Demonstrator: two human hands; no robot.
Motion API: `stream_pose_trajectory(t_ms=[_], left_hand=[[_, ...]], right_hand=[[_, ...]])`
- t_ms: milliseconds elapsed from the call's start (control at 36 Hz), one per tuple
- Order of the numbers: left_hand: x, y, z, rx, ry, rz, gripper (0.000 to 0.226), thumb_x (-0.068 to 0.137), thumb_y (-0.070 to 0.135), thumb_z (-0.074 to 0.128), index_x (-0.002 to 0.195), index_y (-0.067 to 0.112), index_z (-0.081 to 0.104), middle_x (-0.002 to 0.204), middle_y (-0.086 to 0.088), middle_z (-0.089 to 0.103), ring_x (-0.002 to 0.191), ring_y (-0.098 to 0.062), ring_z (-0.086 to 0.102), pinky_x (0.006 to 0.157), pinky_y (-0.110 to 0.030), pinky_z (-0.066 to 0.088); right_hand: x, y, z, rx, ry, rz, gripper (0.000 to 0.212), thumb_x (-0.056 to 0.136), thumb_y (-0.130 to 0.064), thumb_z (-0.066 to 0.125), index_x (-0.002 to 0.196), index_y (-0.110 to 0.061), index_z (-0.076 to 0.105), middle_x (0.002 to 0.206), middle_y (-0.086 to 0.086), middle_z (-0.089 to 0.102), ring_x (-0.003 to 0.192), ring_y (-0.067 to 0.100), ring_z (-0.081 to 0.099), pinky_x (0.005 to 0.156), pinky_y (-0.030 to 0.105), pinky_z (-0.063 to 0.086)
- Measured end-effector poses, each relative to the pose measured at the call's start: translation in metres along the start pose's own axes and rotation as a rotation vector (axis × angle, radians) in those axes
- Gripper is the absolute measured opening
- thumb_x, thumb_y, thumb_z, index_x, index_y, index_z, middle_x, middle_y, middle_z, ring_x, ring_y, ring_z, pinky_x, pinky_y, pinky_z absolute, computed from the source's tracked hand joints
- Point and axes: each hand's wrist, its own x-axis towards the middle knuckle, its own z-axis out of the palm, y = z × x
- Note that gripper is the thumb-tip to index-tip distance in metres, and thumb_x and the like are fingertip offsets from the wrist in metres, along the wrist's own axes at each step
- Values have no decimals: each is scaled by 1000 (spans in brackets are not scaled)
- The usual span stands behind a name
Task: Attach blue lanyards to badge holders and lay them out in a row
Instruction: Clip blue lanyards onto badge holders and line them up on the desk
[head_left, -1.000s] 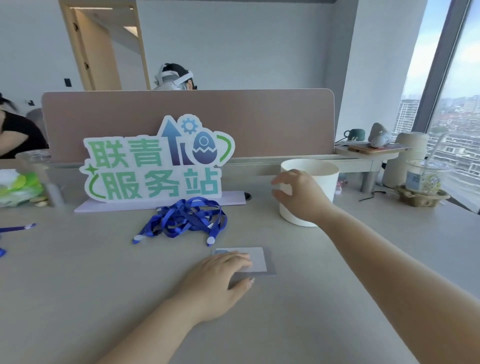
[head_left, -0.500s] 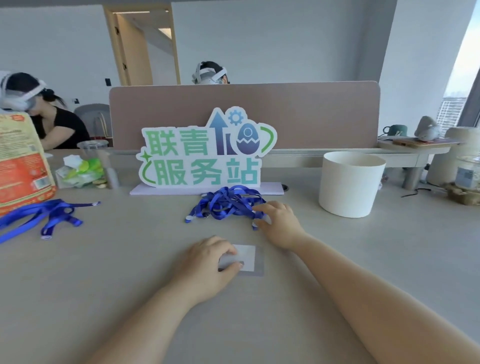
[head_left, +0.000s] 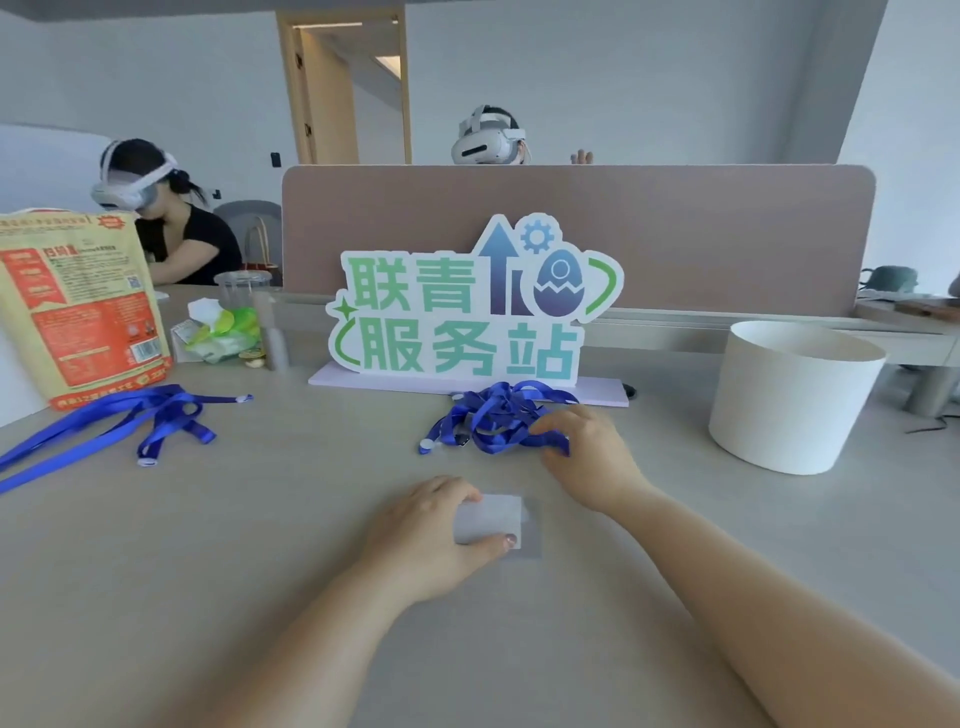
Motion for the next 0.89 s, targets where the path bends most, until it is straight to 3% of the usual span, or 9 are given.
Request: stream_pose_trajectory(t_ms=[139, 250, 306, 417, 556, 639, 694, 778, 889], left_hand=[[-4, -39, -23, -54, -69, -75, 61, 75, 61, 66, 127, 33, 51, 129, 22, 42, 121, -3, 43, 104, -26, 35], [-6, -66, -34, -116, -17, -123, 62, 72, 59, 70, 125, 31, 55, 128, 21, 44, 122, -3, 43, 104, -24, 35], [-6, -66, -35, -121, -13, -123, 74, 63, 68, 69, 125, 31, 55, 130, 23, 45, 122, -1, 43, 105, -24, 35], [-6, -63, -37, -85, -49, -118, 103, 39, 85, 57, 130, 38, 48, 128, 26, 42, 121, -1, 42, 105, -26, 36], [-4, -63, -37, -105, -54, -106, 95, 51, 74, 72, 134, 38, 43, 126, 26, 38, 122, -2, 39, 105, -28, 36], [-6, -58, -37, -129, -52, -102, 87, 62, 58, 79, 137, 36, 40, 124, 24, 37, 119, -2, 39, 104, -26, 35], [-6, -57, -38, -128, -48, -93, 85, 63, 55, 80, 136, 35, 40, 123, 21, 38, 119, -2, 39, 103, -25, 35], [-5, -56, -38, -112, -58, -91, 84, 64, 55, 79, 136, 35, 41, 122, 19, 39, 119, -4, 38, 102, -23, 34], [-5, -56, -38, -102, -64, -106, 85, 63, 57, 79, 136, 35, 41, 121, 17, 39, 122, -7, 37, 104, -26, 34]], right_hand=[[22, -33, 28, -60, -127, -259, 30, 89, -17, 55, 115, -23, 66, 121, -4, 63, 116, 25, 48, 96, 38, 40], [39, -57, 44, -203, -200, -358, 37, 96, -20, 44, 130, -29, 54, 141, -11, 46, 133, 19, 31, 105, 38, 29], [47, -60, 50, -301, -222, -380, 37, 96, -23, 43, 131, -30, 53, 144, -12, 42, 135, 17, 27, 106, 36, 24], [55, -57, 61, -411, -184, -407, 29, 93, -22, 47, 118, -26, 62, 134, -8, 50, 128, 20, 35, 103, 33, 25], [58, -51, 68, -496, -96, -434, 22, 91, -22, 49, 109, -18, 62, 117, -3, 57, 119, 22, 42, 97, 32, 29], [58, -56, 61, -278, 13, -334, 15, 89, -21, 51, 94, -19, 65, 104, -3, 62, 106, 22, 48, 82, 31, 34], [61, -64, 47, 9, 41, -161, 10, 86, -18, 54, 84, -21, 63, 95, -3, 65, 94, 21, 54, 73, 30, 39], [64, -73, 19, 516, -6, 102, 5, 90, -22, 56, 86, -22, 58, 88, -11, 62, 80, 9, 56, 61, 21, 45], [67, -72, -11, 736, 65, 142, 8, 90, -23, 61, 84, -19, 57, 84, -9, 64, 68, 4, 53, 53, 9, 40]])
